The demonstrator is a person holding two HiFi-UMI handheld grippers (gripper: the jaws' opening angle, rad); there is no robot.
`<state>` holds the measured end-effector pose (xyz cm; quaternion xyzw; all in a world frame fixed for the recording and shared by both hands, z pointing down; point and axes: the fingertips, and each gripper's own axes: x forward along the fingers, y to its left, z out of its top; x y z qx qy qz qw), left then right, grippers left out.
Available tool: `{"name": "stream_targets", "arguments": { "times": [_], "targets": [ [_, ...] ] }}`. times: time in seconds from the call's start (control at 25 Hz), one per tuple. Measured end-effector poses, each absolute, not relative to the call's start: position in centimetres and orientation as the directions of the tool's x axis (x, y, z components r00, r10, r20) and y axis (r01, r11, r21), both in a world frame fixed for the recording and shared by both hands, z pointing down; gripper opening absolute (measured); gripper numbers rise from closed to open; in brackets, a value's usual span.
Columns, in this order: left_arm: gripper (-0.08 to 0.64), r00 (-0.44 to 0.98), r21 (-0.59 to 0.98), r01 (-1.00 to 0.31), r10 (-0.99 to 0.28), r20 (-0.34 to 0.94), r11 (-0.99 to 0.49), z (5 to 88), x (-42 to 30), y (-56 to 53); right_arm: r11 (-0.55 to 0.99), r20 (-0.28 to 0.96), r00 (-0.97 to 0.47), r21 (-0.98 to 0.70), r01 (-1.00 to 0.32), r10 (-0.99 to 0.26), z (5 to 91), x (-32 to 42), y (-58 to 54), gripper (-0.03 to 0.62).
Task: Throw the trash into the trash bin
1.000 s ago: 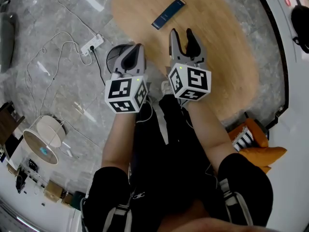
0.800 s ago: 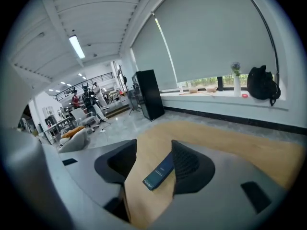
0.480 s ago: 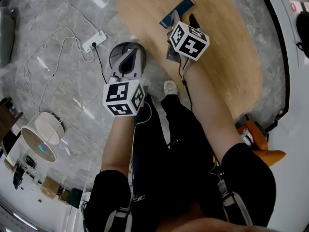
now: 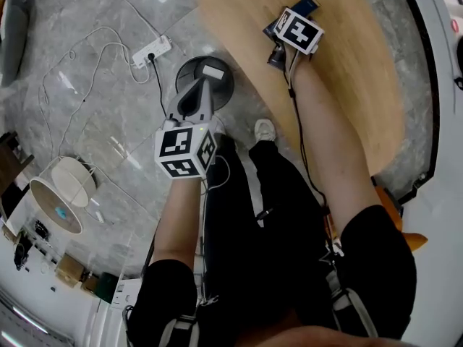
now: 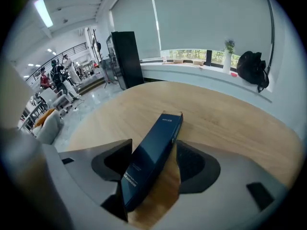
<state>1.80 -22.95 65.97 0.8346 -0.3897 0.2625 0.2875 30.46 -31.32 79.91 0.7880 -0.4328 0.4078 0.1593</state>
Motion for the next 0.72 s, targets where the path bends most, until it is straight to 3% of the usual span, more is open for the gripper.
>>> {"name": "stream_targets", "arguments": {
  "times": [0.24,0.32,0.36,0.72],
  "targets": [
    [0.012,0.549,0.281,-0.809,-0.493,0.675,-0.517,67.4,-0.2,-22.5,-0.595,0.804,0.277,-0.114,-0.796,-0.525,81.0,30.0,-31.1,0.234],
    [0.012,0.554,0.285,-0.805,-0.487,0.675,-0.521,67.6,-0.2,-22.3,-0.601,0.797,0.295,-0.104,-0.792,-0.527,80.6,29.9,-30.6,0.116],
    [0.012,0.557,0.286,-0.802,-0.484,0.675,-0.523,67.6,-0.2,-22.3,-0.598,0.79,0.3,-0.104,-0.795,-0.535,80.2,29.7,-30.4,0.095],
    [0.012,0.579,0.296,-0.788,-0.487,0.654,-0.539,67.0,-0.1,-22.9,-0.467,0.652,0.272,-0.142,-0.873,-0.707,73.7,25.9,-29.7,0.094]
  ]
}}
